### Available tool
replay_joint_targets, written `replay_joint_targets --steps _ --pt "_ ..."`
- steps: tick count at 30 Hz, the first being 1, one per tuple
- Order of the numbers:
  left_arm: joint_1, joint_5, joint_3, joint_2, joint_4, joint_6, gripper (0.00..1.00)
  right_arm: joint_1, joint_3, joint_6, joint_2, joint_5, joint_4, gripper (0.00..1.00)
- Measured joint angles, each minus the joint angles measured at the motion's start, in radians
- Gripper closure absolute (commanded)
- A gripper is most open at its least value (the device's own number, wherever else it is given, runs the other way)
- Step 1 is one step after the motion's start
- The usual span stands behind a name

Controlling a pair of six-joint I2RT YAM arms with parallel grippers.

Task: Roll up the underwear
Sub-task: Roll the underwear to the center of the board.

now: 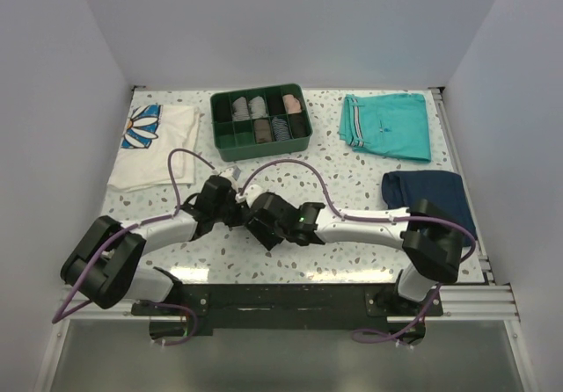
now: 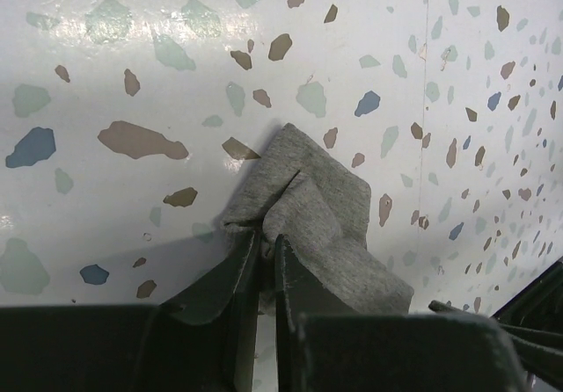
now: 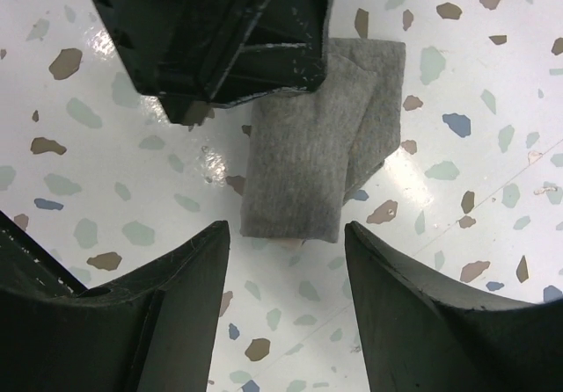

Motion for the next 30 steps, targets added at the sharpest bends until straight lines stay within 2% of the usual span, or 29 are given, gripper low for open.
replay_joint_targets --steps 24,28,29,30 --pt "0.0 -0.006 -0.002 -0.011 -0.014 -0.003 0.87 0.05 0.033 -0.073 0.145 0.045 0.029 0.43" --pt "0.0 -0.006 -0.002 -0.012 -0.015 -0.004 0.87 0.051 0.033 -0.069 0.172 0.074 0.047 0.5" --pt "0.0 -0.007 -0.002 -0.012 -0.015 -0.004 0.87 0.051 0.032 -0.068 0.174 0.082 0.05 0.59" --pt "0.0 -0.007 -0.003 -0.013 -0.015 -0.004 0.87 0.052 0.031 -0.065 0.175 0.089 0.052 0.63"
